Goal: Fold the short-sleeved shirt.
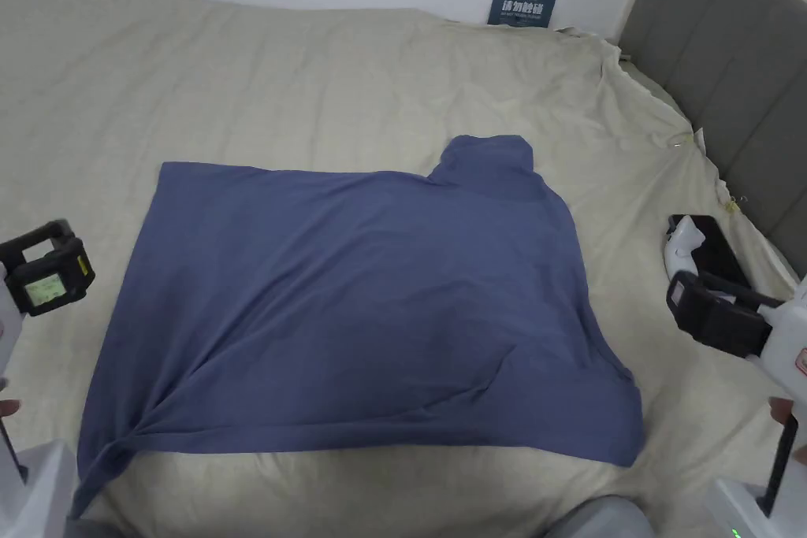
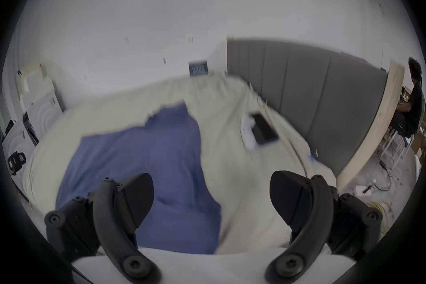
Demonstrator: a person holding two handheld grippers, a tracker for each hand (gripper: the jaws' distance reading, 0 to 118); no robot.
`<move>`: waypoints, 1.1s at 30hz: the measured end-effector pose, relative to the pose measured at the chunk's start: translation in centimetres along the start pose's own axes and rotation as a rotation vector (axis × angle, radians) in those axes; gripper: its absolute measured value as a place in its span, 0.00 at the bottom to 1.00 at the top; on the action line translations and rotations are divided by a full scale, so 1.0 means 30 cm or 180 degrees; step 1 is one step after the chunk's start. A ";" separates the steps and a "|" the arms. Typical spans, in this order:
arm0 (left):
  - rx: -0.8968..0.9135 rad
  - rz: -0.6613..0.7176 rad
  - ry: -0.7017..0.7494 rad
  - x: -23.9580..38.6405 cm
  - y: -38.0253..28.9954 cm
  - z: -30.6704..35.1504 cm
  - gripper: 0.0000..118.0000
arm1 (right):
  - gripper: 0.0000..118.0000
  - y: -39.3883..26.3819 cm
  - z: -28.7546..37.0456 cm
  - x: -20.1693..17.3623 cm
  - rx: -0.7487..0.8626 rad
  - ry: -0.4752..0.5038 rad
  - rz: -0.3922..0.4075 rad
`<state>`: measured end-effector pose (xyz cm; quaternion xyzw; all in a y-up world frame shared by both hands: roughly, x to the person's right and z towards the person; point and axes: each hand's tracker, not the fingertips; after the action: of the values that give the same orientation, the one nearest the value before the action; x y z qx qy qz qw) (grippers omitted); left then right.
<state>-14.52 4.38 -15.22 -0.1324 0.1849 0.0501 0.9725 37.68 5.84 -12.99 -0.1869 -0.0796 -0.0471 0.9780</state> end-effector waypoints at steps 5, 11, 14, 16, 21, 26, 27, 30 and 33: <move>0.0172 -0.0178 -0.0353 0.080 -0.033 0.058 0.59 | 0.93 -0.049 0.087 -0.138 0.0622 0.0117 0.0217; 0.0125 -0.0351 -0.0512 0.110 -0.086 0.099 0.05 | 0.49 -0.145 0.086 -0.168 0.0415 0.0360 0.0245; 0.0101 -0.0308 -0.0602 0.109 -0.096 0.105 0.00 | 0.01 -0.181 0.085 -0.171 0.0375 0.0332 0.0157; 0.0054 -0.0379 -0.0620 0.120 -0.103 0.103 0.00 | 0.00 -0.191 0.080 -0.175 0.0376 0.0261 0.0205; 0.0027 -0.0394 -0.0677 0.133 -0.119 0.111 0.00 | 0.00 -0.200 0.065 -0.169 0.0285 0.0303 0.0159; 0.0013 -0.0432 -0.0704 0.141 -0.130 0.119 0.00 | 0.00 -0.197 0.064 -0.165 0.0272 0.0310 0.0178; 0.0010 -0.0440 -0.0708 0.142 -0.132 0.120 0.00 | 0.00 -0.191 0.066 -0.168 0.0257 0.0323 0.0173; -0.0025 -0.0451 -0.0740 0.140 -0.135 0.123 0.00 | 0.00 -0.174 0.041 -0.141 0.0070 0.0291 0.0119; -0.0042 -0.0450 -0.0753 0.140 -0.141 0.124 0.00 | 0.00 -0.167 -0.017 -0.096 -0.0353 0.0279 0.0151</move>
<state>-8.71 1.56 -12.44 -0.1447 0.0588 -0.0021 0.9877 34.31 1.20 -12.16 -0.2404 -0.0295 -0.0364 0.9695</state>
